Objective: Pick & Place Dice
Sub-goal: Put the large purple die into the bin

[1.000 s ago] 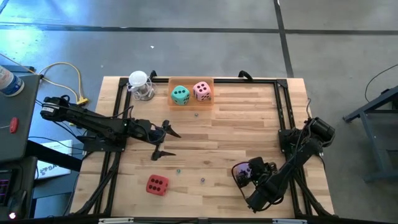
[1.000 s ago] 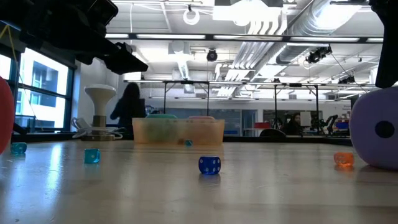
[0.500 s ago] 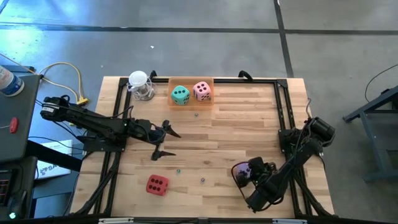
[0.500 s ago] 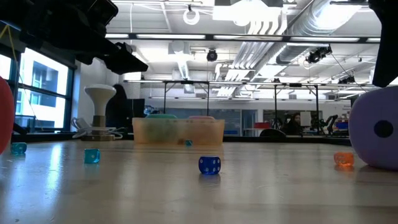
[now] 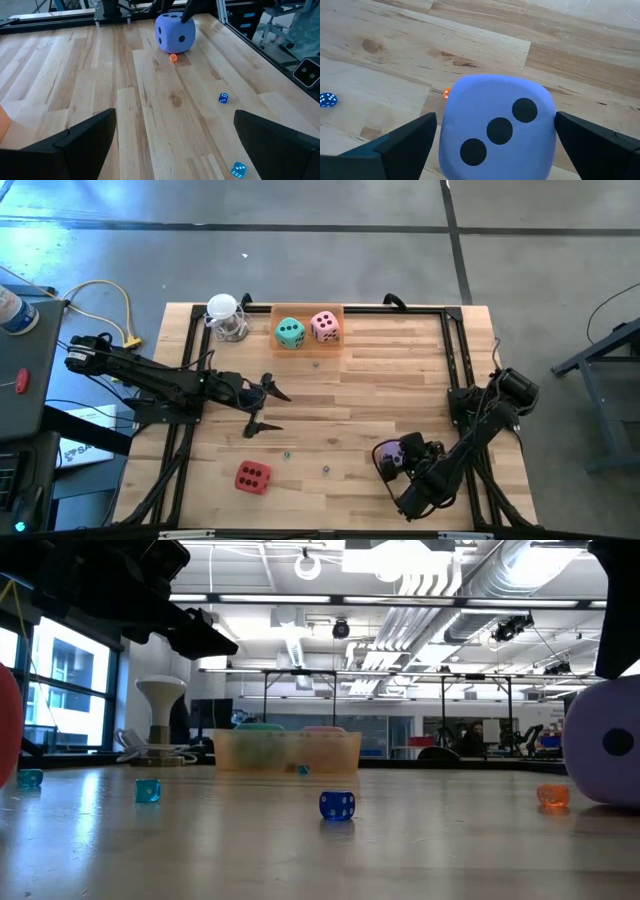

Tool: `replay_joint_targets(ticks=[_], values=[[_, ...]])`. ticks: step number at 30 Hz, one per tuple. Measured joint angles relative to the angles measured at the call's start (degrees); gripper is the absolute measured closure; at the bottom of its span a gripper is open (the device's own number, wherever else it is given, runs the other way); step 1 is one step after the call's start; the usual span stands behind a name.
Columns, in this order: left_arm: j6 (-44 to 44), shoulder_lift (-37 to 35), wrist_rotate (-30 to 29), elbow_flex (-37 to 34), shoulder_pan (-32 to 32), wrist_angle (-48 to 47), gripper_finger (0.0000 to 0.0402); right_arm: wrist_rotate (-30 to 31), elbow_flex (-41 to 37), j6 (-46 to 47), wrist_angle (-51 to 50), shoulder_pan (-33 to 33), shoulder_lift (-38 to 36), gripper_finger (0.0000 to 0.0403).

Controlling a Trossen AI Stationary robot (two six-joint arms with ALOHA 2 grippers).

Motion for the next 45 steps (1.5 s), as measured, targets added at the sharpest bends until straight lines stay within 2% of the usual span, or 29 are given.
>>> replay_joint_targets(ticks=[10,25,35,45], values=[[0.0,0.0,-0.01,0.0,0.01,0.0,0.0006,-0.54,1.07,0.0,-0.66,-0.41,-0.02,0.0003],[0.0,0.0,0.0,0.0,0.02,0.0,0.0006,-7.7,1.07,-1.03,1.69,-5.03,-0.02,0.0003],[0.0,0.01,0.0,0.0,0.01,0.01,0.0006,-9.17,1.07,-2.62,1.92,-6.2,1.22,0.0004],[0.0,0.02,0.0,0.0,0.01,0.02,0.0006,-7.67,1.05,-1.59,1.49,-6.12,0.55,0.0057]])
